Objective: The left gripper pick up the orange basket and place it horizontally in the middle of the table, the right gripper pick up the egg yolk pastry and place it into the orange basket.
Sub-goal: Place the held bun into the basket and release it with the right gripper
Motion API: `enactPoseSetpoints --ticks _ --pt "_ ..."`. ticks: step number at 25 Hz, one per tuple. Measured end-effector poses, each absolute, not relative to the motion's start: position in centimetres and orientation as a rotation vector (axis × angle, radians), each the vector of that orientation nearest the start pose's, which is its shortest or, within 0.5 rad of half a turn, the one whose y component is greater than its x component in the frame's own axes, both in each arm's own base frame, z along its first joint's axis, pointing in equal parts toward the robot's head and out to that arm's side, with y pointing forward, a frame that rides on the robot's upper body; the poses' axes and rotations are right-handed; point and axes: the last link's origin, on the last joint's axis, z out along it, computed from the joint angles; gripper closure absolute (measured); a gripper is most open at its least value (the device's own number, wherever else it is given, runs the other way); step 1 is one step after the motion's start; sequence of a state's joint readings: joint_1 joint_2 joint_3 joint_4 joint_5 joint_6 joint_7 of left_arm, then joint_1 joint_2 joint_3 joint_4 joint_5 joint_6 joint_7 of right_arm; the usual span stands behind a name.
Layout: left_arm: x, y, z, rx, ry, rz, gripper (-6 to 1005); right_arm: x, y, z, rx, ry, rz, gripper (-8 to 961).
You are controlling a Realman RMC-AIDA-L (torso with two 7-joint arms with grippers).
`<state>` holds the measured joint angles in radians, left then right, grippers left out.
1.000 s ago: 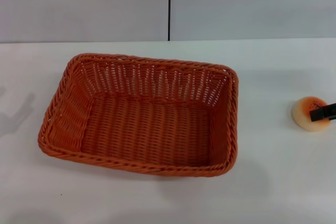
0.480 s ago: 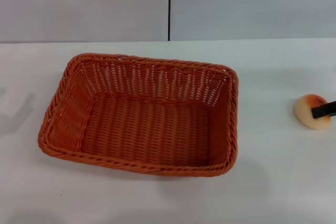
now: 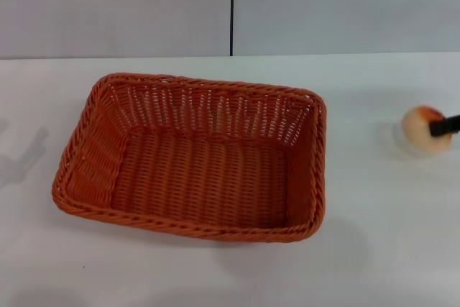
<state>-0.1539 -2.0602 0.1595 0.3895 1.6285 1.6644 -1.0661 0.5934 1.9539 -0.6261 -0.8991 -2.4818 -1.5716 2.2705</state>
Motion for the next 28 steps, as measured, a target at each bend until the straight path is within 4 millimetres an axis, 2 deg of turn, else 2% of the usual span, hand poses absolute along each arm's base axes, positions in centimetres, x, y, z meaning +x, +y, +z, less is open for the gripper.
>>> enactPoseSetpoints --ticks 1,2,3,4,6,7,8,11,12,13,14,15,16,17,18,19,20,22,23,24,28 --pt "-38.1 21.3 7.2 -1.721 -0.790 -1.081 155 29.9 35.5 9.0 -2.341 1.510 0.149 733" --pt "-38.2 21.2 7.1 -1.717 -0.794 -1.084 155 28.7 35.3 10.3 -2.361 1.447 0.204 738" --pt "-38.2 21.2 7.1 -1.717 -0.794 -1.084 155 28.7 35.3 10.3 -2.361 1.447 0.204 742" --pt "-38.2 21.2 6.9 -1.712 -0.802 -1.091 155 27.4 35.1 11.4 -2.384 1.377 0.260 746" --pt "-38.2 21.1 6.8 -1.710 -0.805 -1.094 155 26.7 35.0 11.7 -2.401 1.352 0.289 754" --pt "-38.2 21.1 6.7 -1.710 -0.808 -1.097 155 25.0 34.8 12.0 -2.468 1.300 0.363 758" --pt "-38.2 21.1 6.7 -1.710 -0.808 -1.097 155 25.0 34.8 12.0 -2.468 1.300 0.363 763" --pt "-38.0 21.2 6.6 -1.718 -0.809 -1.099 155 22.6 34.8 11.6 -2.581 1.231 0.454 778" --pt "-38.0 21.3 6.5 -1.722 -0.809 -1.100 155 21.1 35.0 10.5 -2.666 1.197 0.473 786" --pt "-38.0 21.3 6.5 -1.722 -0.809 -1.100 155 21.1 35.0 10.5 -2.666 1.197 0.473 793" --pt "-38.0 21.3 6.5 -1.723 -0.808 -1.100 155 19.9 35.2 9.3 -2.741 1.162 0.466 800" --pt "-38.0 21.2 6.5 -1.724 -0.808 -1.102 155 19.9 35.2 9.3 -2.741 1.162 0.466 808" --pt "-38.0 21.2 6.5 -1.723 -0.809 -1.104 155 19.2 35.3 8.5 -2.780 1.141 0.459 815" --pt "-37.9 21.1 6.4 -1.721 -0.815 -1.110 155 18.0 35.4 6.9 -2.855 1.104 0.458 824" --pt "-37.9 21.1 6.4 -1.721 -0.815 -1.110 155 18.0 35.4 6.9 -2.855 1.104 0.458 833" --pt "-37.9 21.1 6.3 -1.719 -0.818 -1.114 155 17.0 35.4 5.6 -2.920 1.074 0.469 841" --pt "-37.9 21.1 6.3 -1.719 -0.818 -1.114 155 17.0 35.4 5.6 -2.920 1.074 0.469 850" --pt "-37.9 21.0 6.1 -1.718 -0.825 -1.120 155 16.0 35.7 3.6 -3.010 1.042 0.459 865" --pt "-37.9 21.0 6.1 -1.718 -0.825 -1.120 155 16.0 35.7 3.6 -3.010 1.042 0.459 870" --pt "-37.9 20.9 6.0 -1.716 -0.832 -1.124 155 15.6 35.9 2.6 -3.048 1.031 0.443 876" --pt "-38.0 20.7 5.9 -1.713 -0.838 -1.123 155 15.6 36.1 1.8 -3.058 1.017 0.455 884"
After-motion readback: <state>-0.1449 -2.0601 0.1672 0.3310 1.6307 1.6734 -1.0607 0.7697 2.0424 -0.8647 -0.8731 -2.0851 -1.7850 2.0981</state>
